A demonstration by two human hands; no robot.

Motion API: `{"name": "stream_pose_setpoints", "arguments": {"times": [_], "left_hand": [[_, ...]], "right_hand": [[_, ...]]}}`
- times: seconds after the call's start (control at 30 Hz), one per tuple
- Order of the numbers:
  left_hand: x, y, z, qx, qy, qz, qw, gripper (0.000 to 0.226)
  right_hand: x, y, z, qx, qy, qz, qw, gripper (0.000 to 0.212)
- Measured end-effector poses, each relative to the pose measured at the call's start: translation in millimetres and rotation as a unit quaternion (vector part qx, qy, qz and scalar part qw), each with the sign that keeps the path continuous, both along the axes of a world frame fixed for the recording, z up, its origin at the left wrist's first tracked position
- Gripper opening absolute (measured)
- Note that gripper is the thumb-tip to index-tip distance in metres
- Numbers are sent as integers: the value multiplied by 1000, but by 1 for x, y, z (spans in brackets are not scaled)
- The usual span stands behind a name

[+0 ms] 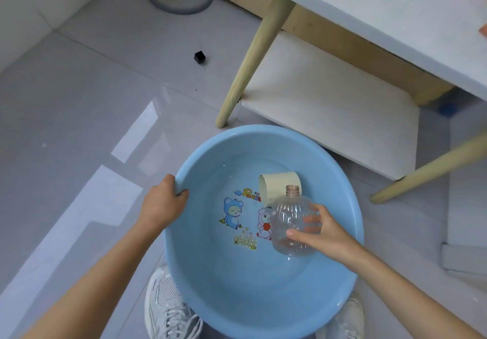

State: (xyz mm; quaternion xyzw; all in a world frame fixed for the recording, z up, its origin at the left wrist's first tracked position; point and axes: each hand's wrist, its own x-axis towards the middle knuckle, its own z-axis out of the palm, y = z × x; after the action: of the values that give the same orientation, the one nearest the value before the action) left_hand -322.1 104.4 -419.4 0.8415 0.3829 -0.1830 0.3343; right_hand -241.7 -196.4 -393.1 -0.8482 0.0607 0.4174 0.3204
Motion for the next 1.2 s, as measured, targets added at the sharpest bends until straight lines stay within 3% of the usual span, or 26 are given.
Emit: {"name": "stream_pose_setpoints", "arguments": {"times": [0.3, 0.63, 0.87, 1.2], "left_hand": [[-16, -20, 30, 23, -8, -45, 999, 24], [-13, -52, 72, 76, -29, -84, 993, 20], [-9, -65, 86, 93, -33, -94, 991, 21], [-20, -61, 81, 96, -35, -77, 992, 33]], "right_hand": [[-20, -27, -25, -66, 8, -34, 997, 94], [-15, -51, -38, -66, -31, -64, 995, 76], [-20, -50, -47, -93, -18, -23, 995, 109], [-30, -40, -65, -121, 19, 8, 992, 110]]}}
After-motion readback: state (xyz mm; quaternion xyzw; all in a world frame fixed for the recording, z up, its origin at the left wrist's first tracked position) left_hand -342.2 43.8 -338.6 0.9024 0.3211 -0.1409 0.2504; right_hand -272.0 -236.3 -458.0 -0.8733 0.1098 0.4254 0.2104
